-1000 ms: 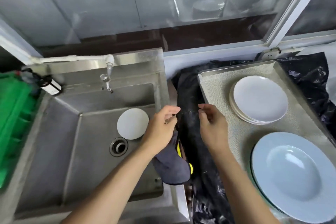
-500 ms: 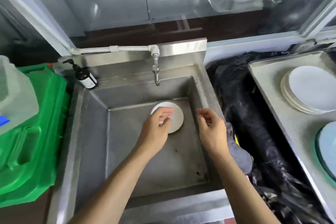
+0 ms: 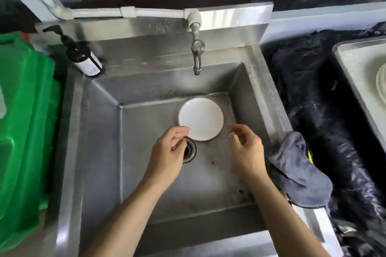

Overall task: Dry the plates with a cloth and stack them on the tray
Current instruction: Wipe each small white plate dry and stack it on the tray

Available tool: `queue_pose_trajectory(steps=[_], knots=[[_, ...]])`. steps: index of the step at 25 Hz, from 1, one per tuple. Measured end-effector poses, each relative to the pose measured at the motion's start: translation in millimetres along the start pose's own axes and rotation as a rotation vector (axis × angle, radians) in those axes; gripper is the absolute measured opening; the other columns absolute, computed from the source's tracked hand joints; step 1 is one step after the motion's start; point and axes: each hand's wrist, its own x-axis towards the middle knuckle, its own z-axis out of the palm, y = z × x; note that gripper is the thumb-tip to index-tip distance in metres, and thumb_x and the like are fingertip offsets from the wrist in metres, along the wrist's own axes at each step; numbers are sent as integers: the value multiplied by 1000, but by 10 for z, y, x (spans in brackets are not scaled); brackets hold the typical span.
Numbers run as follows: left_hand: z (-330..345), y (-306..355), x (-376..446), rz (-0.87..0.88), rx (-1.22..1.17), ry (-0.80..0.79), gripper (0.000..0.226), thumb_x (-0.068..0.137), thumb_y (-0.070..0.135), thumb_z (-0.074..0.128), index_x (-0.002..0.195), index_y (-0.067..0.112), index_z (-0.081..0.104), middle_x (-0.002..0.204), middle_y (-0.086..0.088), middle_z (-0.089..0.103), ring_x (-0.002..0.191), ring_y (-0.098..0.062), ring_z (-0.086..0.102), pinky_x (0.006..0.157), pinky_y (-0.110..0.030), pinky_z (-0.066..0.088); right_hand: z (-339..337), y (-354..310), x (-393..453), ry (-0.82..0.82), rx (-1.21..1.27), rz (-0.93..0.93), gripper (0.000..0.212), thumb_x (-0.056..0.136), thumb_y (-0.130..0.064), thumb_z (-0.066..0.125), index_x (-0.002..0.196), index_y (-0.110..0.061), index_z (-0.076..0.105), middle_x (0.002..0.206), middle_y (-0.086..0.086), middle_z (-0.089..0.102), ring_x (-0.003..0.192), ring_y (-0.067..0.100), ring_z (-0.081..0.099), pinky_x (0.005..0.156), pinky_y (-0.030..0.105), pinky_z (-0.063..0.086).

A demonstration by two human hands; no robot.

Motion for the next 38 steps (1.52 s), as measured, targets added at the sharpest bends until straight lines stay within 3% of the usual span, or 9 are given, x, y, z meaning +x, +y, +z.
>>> queue_pose_trajectory(steps=[3,7,15,20,22,25,28,31,38], knots=[[80,-375,265,-30,11,38,32,98,-1,53,112,24,67,114,13,71,107,7,63,87,-4,42,287,315,324,-22,-1,34,23,97,-17,58,104,-36,69,93,-19,71,86,-6,64,67,5,44],[235,-867,634,-87,22,79,36,96,-2,52,112,27,66,116,14,69,105,9,63,85,-2,42,660,755,764,-51,-13,89,24,100,-17,56,112,-34,68,100,-13,70,91,8,67,80,28,54],[532,-1688,1400,-238,48,129,42,97,6,51,129,33,57,123,22,56,123,-2,53,74,7,36,1159,1434,1606,58,4,181,38,100,-13,53,136,-21,63,106,-11,62,98,8,54,82,23,40],[627,-1923,1759,-299,60,83,52,95,14,53,143,31,46,125,21,57,107,9,54,87,-14,38,1341,1658,1936,1,-4,223,37,99,-13,50,131,-21,67,128,1,63,113,22,61,94,37,52],[672,-1924,1801,-329,47,76,58,88,23,54,145,30,45,117,25,57,106,9,56,89,-19,42,1374,1690,1999,36,2,234,32,97,-10,53,123,-18,70,114,-2,67,106,19,63,84,29,51],[688,-1859,1822,-366,24,105,68,74,32,53,142,31,49,115,22,55,115,-4,57,104,-36,47,1378,1690,2054,89,31,290,20,94,-6,61,108,-16,70,86,-11,64,81,10,62,63,13,42],[684,-1797,1849,-388,-67,134,61,77,24,57,138,27,53,129,9,58,122,-14,57,109,-47,45,1375,1682,2061,105,53,329,21,91,-1,60,102,-17,68,87,-6,66,73,2,59,58,11,41],[676,-1761,1850,-387,-157,166,47,89,6,57,131,26,58,135,5,57,126,-14,57,110,-47,45,1360,1650,2024,108,67,304,21,91,-1,60,99,-19,67,83,-13,64,73,-3,59,56,8,41],[506,-1624,1428,-356,-210,272,47,87,3,57,119,36,64,125,14,60,98,3,66,100,-43,54,1170,1439,1646,60,70,204,19,93,-4,63,106,-17,67,90,-10,67,80,-3,60,56,-1,41]])
